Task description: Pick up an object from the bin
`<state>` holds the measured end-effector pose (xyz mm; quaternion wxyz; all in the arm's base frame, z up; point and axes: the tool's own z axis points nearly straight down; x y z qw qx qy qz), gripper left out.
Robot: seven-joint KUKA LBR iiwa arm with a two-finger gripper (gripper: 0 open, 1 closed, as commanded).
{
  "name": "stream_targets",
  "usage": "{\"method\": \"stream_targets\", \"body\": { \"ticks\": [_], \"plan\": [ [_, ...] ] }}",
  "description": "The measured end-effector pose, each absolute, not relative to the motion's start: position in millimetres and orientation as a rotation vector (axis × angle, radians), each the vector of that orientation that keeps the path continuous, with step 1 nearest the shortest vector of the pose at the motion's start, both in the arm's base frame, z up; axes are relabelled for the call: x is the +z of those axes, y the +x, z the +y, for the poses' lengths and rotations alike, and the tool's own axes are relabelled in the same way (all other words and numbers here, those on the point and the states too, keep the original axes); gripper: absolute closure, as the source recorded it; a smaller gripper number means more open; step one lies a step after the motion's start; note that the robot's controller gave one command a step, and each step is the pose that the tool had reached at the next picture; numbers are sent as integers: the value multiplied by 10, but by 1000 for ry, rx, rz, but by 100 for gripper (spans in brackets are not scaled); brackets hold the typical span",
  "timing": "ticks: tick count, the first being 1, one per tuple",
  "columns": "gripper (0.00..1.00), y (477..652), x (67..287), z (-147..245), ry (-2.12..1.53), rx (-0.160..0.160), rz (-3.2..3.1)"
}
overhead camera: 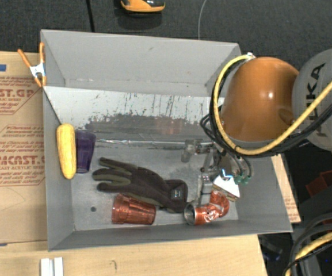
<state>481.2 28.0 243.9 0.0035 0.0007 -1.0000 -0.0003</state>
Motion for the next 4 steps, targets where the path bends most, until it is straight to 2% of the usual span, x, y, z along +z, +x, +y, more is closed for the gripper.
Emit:
{"method": "stream_targets", "body": {
  "ticks": [1, 2, 3, 4],
  "plan": [
    [0, 4828, 2479, 279, 1, -2, -3143],
    [0, 4948, 2080, 378, 157, 1, -3144],
    [0, 5159, 1459, 383, 46, -2, -3146],
    [0, 5167, 1292, 412, -5, 0, -3143]
  ]
}}
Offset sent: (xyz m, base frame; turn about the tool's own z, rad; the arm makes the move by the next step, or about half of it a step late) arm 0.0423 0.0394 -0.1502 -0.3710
